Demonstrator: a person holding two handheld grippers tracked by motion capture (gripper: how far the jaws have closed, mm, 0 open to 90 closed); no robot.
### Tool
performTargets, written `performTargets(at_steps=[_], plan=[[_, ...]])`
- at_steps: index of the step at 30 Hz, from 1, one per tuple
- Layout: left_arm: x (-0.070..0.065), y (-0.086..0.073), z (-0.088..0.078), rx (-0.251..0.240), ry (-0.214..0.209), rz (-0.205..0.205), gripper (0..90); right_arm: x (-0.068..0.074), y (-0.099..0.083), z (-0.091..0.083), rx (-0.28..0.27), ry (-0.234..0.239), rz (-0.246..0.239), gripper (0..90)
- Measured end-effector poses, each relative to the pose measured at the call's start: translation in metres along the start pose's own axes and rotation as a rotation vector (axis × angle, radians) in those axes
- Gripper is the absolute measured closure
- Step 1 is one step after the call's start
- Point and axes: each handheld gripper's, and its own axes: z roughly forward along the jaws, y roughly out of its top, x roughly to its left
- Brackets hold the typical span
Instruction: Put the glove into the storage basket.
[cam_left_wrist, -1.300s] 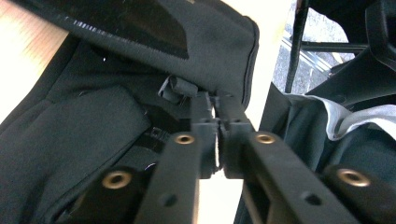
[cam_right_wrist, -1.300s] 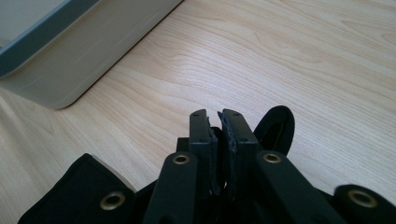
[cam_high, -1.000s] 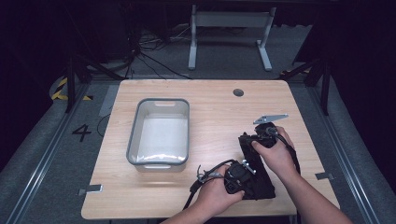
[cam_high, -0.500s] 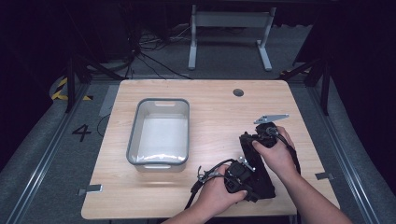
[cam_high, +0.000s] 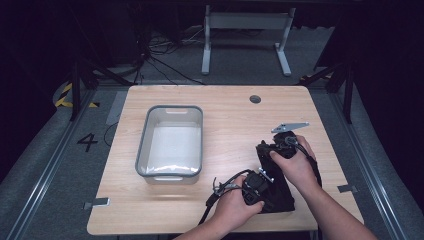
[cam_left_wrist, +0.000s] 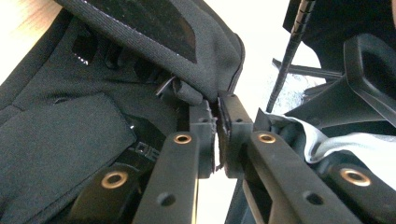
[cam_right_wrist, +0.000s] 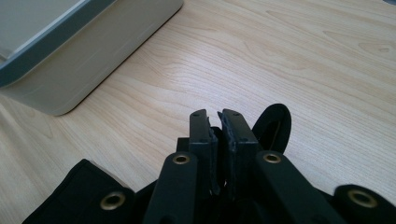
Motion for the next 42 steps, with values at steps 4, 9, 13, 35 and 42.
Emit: performTargets(at_steps=[4,9,13,35,42], plan=[[-0.003,0.0,-0.004,-0.008,-0.006,0.014,86.8,-0.001,0.0,-0.003,-0.009,0.005,0.004,83.6],[-0.006,0.003,-0.02,-0.028,-0.03,0.026,86.8,-0.004,0.003,-0.017,-0.039,-0.01,0.006,83.7],[-0.012,0.006,-0.037,-0.06,-0.05,0.055,86.8,-0.006,0.009,-0.032,-0.071,-0.018,0.011,83.8],[0.016,-0.01,-0.098,-0.073,0.349,0.043,86.5,-0.023,0.008,-0.054,-0.169,0.036,0.082,83.7],[0.032,-0.014,-0.112,-0.102,0.417,0.019,86.6,-0.026,-0.001,-0.051,-0.177,0.096,0.097,83.5]])
